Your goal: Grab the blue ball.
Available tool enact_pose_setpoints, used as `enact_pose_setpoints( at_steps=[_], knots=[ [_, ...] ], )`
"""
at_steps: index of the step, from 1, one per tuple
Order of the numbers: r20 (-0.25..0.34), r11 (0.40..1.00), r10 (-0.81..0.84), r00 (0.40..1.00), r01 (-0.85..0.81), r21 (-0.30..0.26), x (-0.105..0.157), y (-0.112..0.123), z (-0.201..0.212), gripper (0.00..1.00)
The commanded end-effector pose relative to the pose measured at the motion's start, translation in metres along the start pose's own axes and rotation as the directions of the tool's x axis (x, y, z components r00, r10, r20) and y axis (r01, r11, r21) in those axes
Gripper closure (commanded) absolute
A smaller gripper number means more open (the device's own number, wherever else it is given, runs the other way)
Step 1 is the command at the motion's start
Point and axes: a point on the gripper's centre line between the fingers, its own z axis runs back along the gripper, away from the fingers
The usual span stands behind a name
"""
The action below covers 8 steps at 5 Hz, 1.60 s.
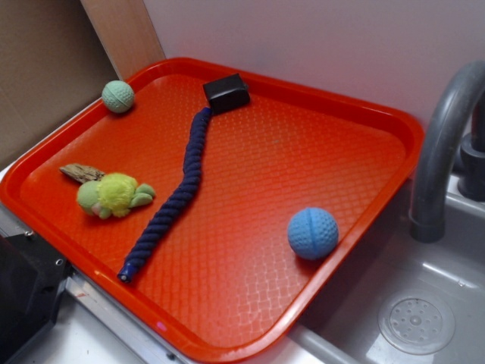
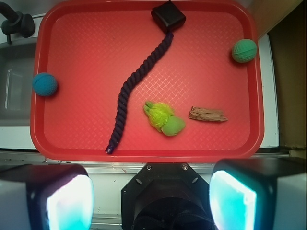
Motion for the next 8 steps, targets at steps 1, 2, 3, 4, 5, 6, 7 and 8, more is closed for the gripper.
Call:
enact_pose_setpoints(
  at_steps=[1,2,3,4,5,6,7,8],
  knots=[
    [0.000,1.000,0.000,1.000,0.000,0.000,0.000,0.000,0.000,0.00],
    [0.198,0.965,-0.255,0.947,0.237,0.108,0.033,-0.051,-0.023,0.00],
    [0.355,0.881,-0.471,0.808,0.449,0.148,0.059,-0.090,-0.031,0.00],
    [0.355,0.881,-0.471,0.808,0.449,0.148,0.059,-0.090,-0.031,0.00],
    [0.355,0.881,-0.471,0.808,0.449,0.148,0.059,-0.090,-0.031,0.00],
    [0.355,0.881,-0.471,0.808,0.449,0.148,0.059,-0.090,-0.031,0.00],
    [0.185,0.787,-0.617,0.765,0.595,0.165,0.071,-0.127,-0.084,0.00],
    [0.101,0.718,-0.694,0.713,0.674,0.174,0.063,-0.157,-0.138,0.00]
  ],
)
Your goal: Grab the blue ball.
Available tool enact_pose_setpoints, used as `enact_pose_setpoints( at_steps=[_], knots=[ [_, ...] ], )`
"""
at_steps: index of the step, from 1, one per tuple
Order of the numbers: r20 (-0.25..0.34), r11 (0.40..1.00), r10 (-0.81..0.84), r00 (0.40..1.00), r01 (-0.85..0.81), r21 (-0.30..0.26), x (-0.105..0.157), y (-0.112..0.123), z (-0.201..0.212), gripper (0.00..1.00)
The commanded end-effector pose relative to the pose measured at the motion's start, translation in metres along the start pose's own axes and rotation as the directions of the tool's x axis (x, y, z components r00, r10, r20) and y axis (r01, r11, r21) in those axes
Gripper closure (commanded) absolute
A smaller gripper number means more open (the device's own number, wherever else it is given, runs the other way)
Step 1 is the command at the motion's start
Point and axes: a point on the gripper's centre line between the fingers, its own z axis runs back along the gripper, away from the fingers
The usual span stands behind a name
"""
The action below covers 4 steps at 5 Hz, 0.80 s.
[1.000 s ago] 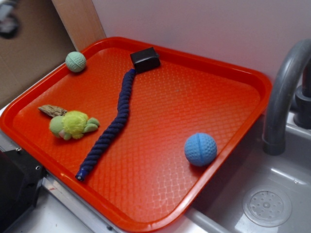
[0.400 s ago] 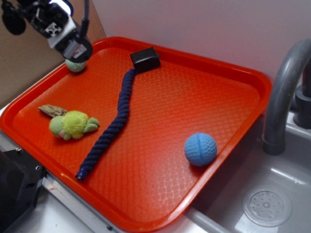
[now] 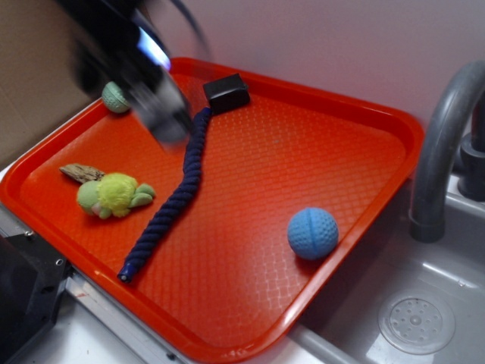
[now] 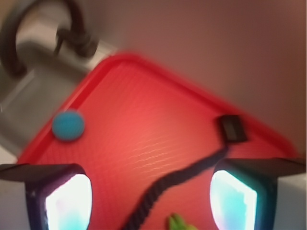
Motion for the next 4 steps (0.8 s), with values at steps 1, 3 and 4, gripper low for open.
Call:
enact_pose_setpoints(
  at_steps=[1,3,4],
  knots=[
    [-0.030,0.989,-0.149,0.988,0.149,-0.024,0.005,-0.064,-0.071,0.00],
    [0.100,0.970,-0.202,0.974,0.213,-0.117,0.016,-0.078,-0.099,0.00],
    [0.199,0.974,-0.126,0.972,0.159,-0.160,0.029,-0.074,-0.100,0.33]
  ],
)
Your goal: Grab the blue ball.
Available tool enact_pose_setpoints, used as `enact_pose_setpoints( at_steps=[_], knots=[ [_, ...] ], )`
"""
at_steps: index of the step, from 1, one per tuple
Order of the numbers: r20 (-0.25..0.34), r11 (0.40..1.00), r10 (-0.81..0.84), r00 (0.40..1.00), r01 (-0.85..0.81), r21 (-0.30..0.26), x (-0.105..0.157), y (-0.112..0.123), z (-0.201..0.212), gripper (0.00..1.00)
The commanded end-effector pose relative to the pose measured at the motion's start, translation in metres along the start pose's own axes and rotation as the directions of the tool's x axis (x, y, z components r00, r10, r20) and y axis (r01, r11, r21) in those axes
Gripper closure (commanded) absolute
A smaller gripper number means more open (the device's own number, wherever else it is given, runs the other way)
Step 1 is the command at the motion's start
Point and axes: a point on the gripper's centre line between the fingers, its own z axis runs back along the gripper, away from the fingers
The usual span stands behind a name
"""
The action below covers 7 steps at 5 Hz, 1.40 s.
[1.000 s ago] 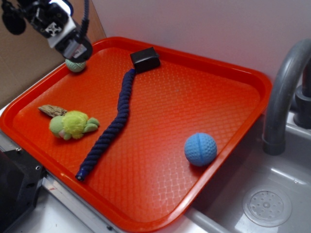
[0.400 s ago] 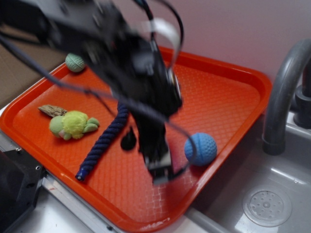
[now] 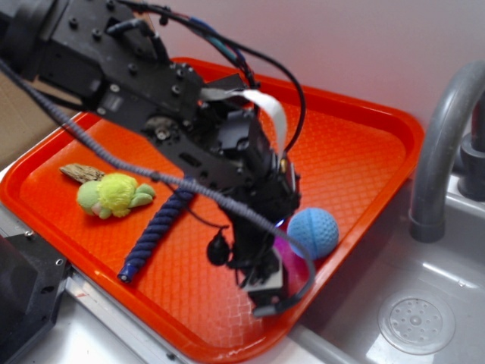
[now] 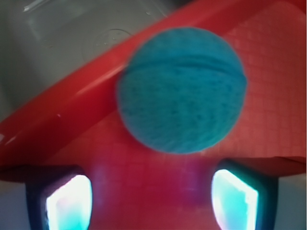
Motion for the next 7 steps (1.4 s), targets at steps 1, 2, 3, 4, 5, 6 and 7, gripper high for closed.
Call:
enact_pose_setpoints(
  at_steps=[1,2,3,4,5,6,7],
  knots=[
    [0.185,0.995,0.084,0.979,-0.072,-0.071,0.025,-0.005,0.009,1.00],
    [0.202,0.992,0.088,0.975,-0.067,-0.111,0.028,-0.009,0.016,1.00],
    [0.171,0.995,0.096,0.981,-0.088,-0.053,0.023,-0.002,0.028,1.00],
    [0.071,0.970,0.123,0.990,-0.135,0.201,-0.002,0.014,0.070,1.00],
    [0.057,0.944,0.239,0.969,-0.246,0.219,-0.030,0.040,0.110,1.00],
    [0.028,0.928,0.341,0.940,-0.341,0.152,-0.051,0.070,0.128,1.00],
    [-0.025,0.872,0.473,0.881,-0.464,0.157,-0.064,0.091,0.141,1.00]
  ],
)
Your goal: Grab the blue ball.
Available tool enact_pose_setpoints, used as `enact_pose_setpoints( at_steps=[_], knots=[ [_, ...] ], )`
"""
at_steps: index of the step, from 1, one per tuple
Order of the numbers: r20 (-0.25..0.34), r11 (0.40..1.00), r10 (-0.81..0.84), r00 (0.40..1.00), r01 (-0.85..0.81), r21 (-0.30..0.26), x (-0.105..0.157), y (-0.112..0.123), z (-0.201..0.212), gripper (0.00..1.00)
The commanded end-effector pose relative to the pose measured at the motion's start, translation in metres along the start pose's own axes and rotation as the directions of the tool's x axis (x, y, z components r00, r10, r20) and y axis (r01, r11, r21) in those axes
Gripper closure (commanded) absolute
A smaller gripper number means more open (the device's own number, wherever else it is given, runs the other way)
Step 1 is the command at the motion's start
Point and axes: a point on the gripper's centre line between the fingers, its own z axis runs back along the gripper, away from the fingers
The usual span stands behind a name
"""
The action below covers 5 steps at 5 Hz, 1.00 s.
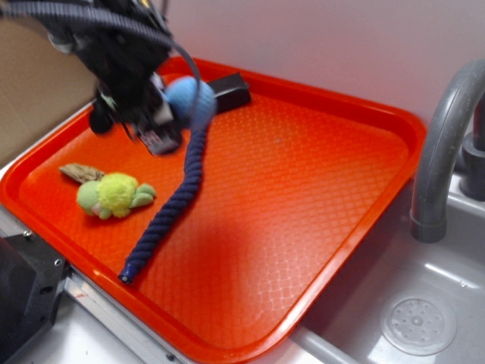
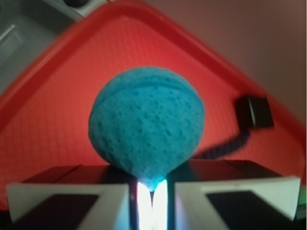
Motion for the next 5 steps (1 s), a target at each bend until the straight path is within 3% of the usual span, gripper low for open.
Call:
enact_pose_setpoints(
  at_steps=[1,2,3,4,5],
  knots=[
    [-0.244,0.941,0.306,0.920,-0.254,0.222,-0.013,0.054,0.039,1.00],
    [-0.347,0.852,0.508,0.788,-0.400,0.339,-0.022,0.084,0.057,1.00],
    [-0.378,0.721,0.691,0.617,-0.547,0.426,-0.028,0.090,0.070,1.00],
    [-0.309,0.602,0.798,0.517,-0.703,0.380,-0.045,0.094,0.082,1.00],
    [-0.267,0.558,0.830,0.490,-0.728,0.397,-0.050,0.089,0.082,1.00]
  ],
)
